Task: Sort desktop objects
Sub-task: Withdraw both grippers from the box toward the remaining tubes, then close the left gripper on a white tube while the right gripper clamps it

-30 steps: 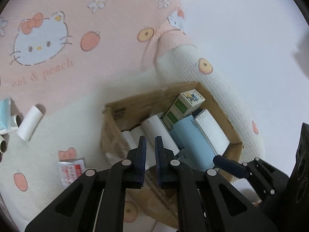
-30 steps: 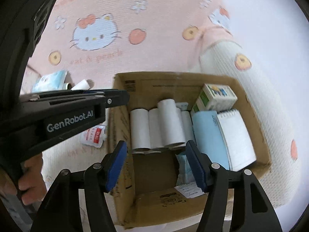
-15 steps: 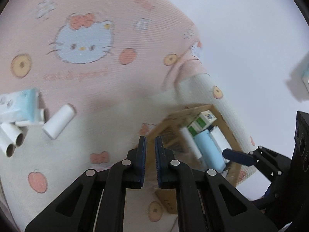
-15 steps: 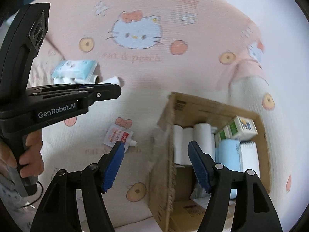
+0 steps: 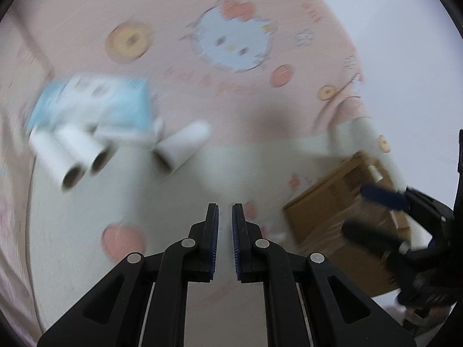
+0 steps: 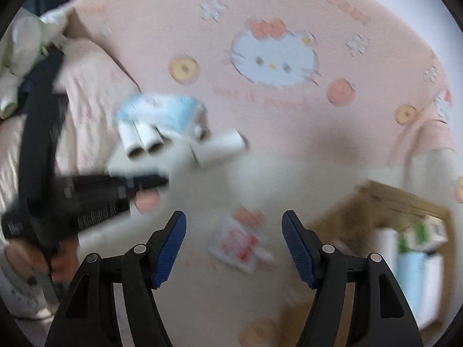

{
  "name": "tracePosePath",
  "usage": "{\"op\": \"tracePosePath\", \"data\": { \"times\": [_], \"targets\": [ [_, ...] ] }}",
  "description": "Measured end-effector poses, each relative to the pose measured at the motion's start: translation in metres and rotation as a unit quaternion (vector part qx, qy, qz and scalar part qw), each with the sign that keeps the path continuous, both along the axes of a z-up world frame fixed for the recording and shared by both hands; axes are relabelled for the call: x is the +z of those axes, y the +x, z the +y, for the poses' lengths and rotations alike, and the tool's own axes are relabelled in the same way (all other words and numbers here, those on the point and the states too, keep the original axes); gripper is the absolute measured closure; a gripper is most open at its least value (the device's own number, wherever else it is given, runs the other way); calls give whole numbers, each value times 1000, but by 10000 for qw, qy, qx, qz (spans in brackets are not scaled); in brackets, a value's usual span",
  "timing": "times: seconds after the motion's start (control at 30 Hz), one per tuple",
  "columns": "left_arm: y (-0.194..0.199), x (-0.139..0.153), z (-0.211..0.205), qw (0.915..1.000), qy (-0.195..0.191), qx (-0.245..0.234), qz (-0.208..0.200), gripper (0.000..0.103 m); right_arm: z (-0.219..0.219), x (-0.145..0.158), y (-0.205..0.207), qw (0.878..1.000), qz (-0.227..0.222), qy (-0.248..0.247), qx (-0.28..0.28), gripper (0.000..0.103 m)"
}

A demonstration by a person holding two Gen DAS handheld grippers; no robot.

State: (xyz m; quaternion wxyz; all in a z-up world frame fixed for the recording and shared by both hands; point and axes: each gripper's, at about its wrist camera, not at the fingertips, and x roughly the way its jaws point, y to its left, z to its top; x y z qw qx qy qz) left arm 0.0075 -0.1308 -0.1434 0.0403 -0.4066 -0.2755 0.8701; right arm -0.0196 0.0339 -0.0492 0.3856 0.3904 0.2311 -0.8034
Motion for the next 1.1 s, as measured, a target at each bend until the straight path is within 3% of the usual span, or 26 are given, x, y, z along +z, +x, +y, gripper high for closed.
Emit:
{"op": "tracePosePath", "data": {
  "times": [0.1, 0.17, 0.3, 0.4, 0.5, 0.53, 0.57, 0.7, 0.87, 0.97, 1.1],
  "targets": [
    [16, -27, -15, 9993, 215, 137, -265, 93, -9, -22, 10, 9973, -213, -594, 368, 36],
    [24, -37, -23, 9988, 241, 208, -378, 93, -19, -41, 15, 9954, -357, -701, 546, 36],
    [30, -39, -32, 9989, -260, 247, -300, 93, -37, -67, 16, 9948, -462, -604, 675, 36],
    [24, -40, -39, 9989, -321, 211, -266, 87, -52, -80, 9, 9945, -324, -671, 730, 36],
    [11, -43, -51, 9993, 23, 169, -322, 66, -64, -90, -9, 9948, -295, -745, 622, 36],
    [4, -45, -56, 9991, 175, 156, -352, 54, -67, -92, -16, 9952, -311, -749, 556, 36],
    [-2, -46, -59, 9988, 285, 170, -366, 49, -71, -94, -24, 9955, -391, -745, 446, 36],
    [-33, -45, -67, 9987, 369, 153, -320, 48, -82, -106, -58, 9935, -737, -864, -90, 36],
    [-69, -47, -70, 9994, 230, 4, -263, 48, -81, -116, -73, 9927, -484, -998, -465, 36],
    [-86, -48, -66, 9997, -10, -117, -222, 48, -71, -129, -82, 9864, -915, -1195, -664, 36],
    [-106, -55, -67, 9991, 186, -206, -308, 48, -68, -138, -90, 9849, -1108, -1092, -766, 36]
  ]
}}
